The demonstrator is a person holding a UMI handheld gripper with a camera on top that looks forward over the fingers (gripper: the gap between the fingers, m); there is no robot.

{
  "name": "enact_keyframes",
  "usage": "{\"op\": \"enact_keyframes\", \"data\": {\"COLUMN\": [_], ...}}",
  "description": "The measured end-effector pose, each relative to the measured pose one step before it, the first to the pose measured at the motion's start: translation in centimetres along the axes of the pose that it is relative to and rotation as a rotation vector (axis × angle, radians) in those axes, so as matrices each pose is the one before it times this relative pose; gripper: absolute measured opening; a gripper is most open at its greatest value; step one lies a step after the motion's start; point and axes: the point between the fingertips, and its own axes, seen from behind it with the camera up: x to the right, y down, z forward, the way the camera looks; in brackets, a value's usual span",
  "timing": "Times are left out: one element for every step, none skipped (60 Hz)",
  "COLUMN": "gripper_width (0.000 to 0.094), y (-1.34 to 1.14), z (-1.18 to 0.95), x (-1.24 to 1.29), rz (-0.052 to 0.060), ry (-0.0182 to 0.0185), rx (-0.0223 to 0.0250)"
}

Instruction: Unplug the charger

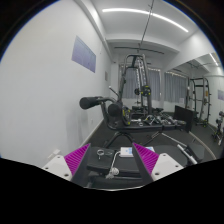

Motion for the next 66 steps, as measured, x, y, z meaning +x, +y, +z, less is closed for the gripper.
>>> {"op": "enact_keyframes", "data": {"gripper_width": [0.0856, 0.0857, 0.0857, 0.0858, 0.0859, 0.0857, 0.0857, 0.0856, 0.0857, 0.0856, 0.0856, 0.0856, 0.0856, 0.0857, 0.0857, 0.0857, 0.0857, 0.0856, 0.0857, 0.0858, 0.0856, 0.0856, 0.0856, 0.0857, 0.0858, 0.0856, 0.0858, 0.0861, 0.0856, 0.0855, 0.0857, 0.0857, 0.0858, 0.0858, 0.0857, 0.0857, 0.0857, 0.0859, 0.0857, 0.0857, 0.0857, 0.0859, 0.0858, 0.0859, 0.0858, 0.0857, 0.0857, 0.0858, 0.0856, 0.0859, 0.0859, 0.0860, 0.0859, 0.0858, 0.0860, 0.0860, 0.0860, 0.0861, 0.0862, 0.0861, 0.0861, 0.0862, 0.0863, 0.0863, 0.0861, 0.0860], "y": [0.079, 0.077, 0.088, 0.100, 0.141, 0.630, 0.184, 0.204, 0.297, 0.279, 0.276, 0.289, 0.269, 0.268, 0.277, 0.270, 0.277, 0.440, -0.031, 0.376, 0.232, 0.255, 0.248, 0.293, 0.271, 0.254, 0.243, 0.196, 0.212, 0.228, 0.260, 0.352, 0.230, 0.182, 0.224, 0.198, 0.167, 0.181, 0.203, 0.202, 0.199, 0.123, 0.166, 0.129, 0.139, 0.200, 0.196, 0.220, 0.200, 0.141, 0.149, 0.145, 0.112, 0.150, 0.159, 0.157, 0.196, 0.125, 0.071, 0.100, 0.077, 0.032, 0.075, 0.091, 0.078, 0.100], "z": [0.004, 0.024, 0.044, 0.077, 0.072, 0.485, 0.185, 0.164, 0.180, 0.151, -0.075, 0.166, 0.179, 0.209, 0.196, 0.213, 0.141, 0.443, 0.463, -0.661, 0.139, 0.172, 0.161, 0.172, 0.157, 0.193, 0.504, 0.226, 0.263, 0.221, 0.258, 0.417, 0.244, 0.252, 0.268, 0.336, 0.326, 0.350, 0.340, 0.404, 0.427, 0.384, 0.433, 0.450, 0.433, 0.527, 0.484, 0.528, 0.564, 0.599, 0.555, 0.567, 0.580, 0.649, 0.683, 0.659, 0.707, 0.684, 0.712, 0.728, 0.704, 0.751, 0.658, 0.671, 0.731, 0.781], "x": [0.087, 0.132, 0.185, 0.248, 0.233, 0.893, 0.302, 0.335, 0.353, 0.398, 0.324, 0.311, 0.310, 0.352, 0.355, 0.370, 0.395, 0.698, -0.060, 0.896, 0.378, 0.382, 0.365, 0.409, 0.366, 0.367, 0.263, 0.352, 0.345, 0.323, 0.366, 0.300, 0.292, 0.265, 0.322, 0.288, 0.254, 0.228, 0.250, 0.245, 0.232, 0.067, 0.165, 0.139, 0.169, 0.191, 0.183, 0.200, 0.168, 0.102, 0.035, 0.043, 0.009, 0.041, 0.100, 0.085, 0.116, 0.132, 0.091, 0.136, 0.124, -0.167, 0.070, 0.050, 0.063, 0.056], "rz": [-0.0001, -0.0010, -0.0008, -0.0001, -0.0005, -0.0019, -0.0017, -0.0016, -0.0009, 0.0001, 0.0009, 0.0008, 0.0011, 0.0011, 0.0012, 0.0008, 0.0002, 0.0011, 0.0017, 0.0002, 0.0002, 0.0001, 0.0007, 0.0012, 0.0011, 0.0004, 0.0015, 0.0008, 0.0009, 0.0004, 0.0000, -0.0007, 0.0010, 0.0004, -0.0004, -0.0015, -0.0021, -0.0014, -0.0010, -0.0008, -0.0005, -0.0001, 0.0008, 0.0007, 0.0002, -0.0004, -0.0007, -0.0006, -0.0006, -0.0004, 0.0008, 0.0013, 0.0020, 0.0015, 0.0007, -0.0002, -0.0001, -0.0004, -0.0006, -0.0010, -0.0005, -0.0003, 0.0013, 0.0010, 0.0006, 0.0001], "ry": [0.00265, 0.00353, 0.00483, 0.00598, 0.00602, 0.00413, 0.00488, 0.00496, 0.00507, 0.00515, 0.00509, 0.00592, 0.00554, 0.00523, 0.00538, 0.00507, 0.00557, 0.00511, 0.00907, 0.00306, 0.00578, 0.00534, 0.00548, 0.00631, 0.00578, 0.00491, 0.00460, 0.00378, 0.00424, 0.00420, 0.00451, 0.00423, 0.00352, 0.00357, 0.00349, 0.00304, 0.00286, 0.00264, 0.00325, 0.00351, 0.00294, 0.00219, 0.00007, -0.00004, 0.00111, 0.00289, 0.00377, 0.00456, 0.00350, 0.00118, -0.00075, -0.00212, -0.00302, -0.00277, -0.00257, -0.00104, 0.00043, 0.00093, 0.00078, 0.00015, -0.00093, -0.00003, -0.00222, -0.00292, -0.00303, -0.00203], "rx": [-0.00238, -0.00197, -0.00199, -0.00201, -0.00233, -0.00080, -0.00210, -0.00276, -0.00419, -0.00482, -0.00327, -0.00386, -0.00381, -0.00415, -0.00443, -0.00445, -0.00439, -0.00318, -0.00436, -0.00274, -0.00288, -0.00301, -0.00338, -0.00394, -0.00414, -0.00393, -0.00151, -0.00310, -0.00353, -0.00402, -0.00435, -0.00384, -0.00194, -0.00097, -0.00078, -0.00133, -0.00124, -0.00099, -0.00152, -0.00186, -0.00154, -0.00114, 0.00061, 0.00139, 0.00092, -0.00024, -0.00127, -0.00198, -0.00150, -0.00015, 0.00064, 0.00123, 0.00143, 0.00207, 0.00229, 0.00165, 0.00115, 0.00225, 0.00348, 0.00444, 0.00453, 0.00431, 0.00501, 0.00473, 0.00452, 0.00384]}}
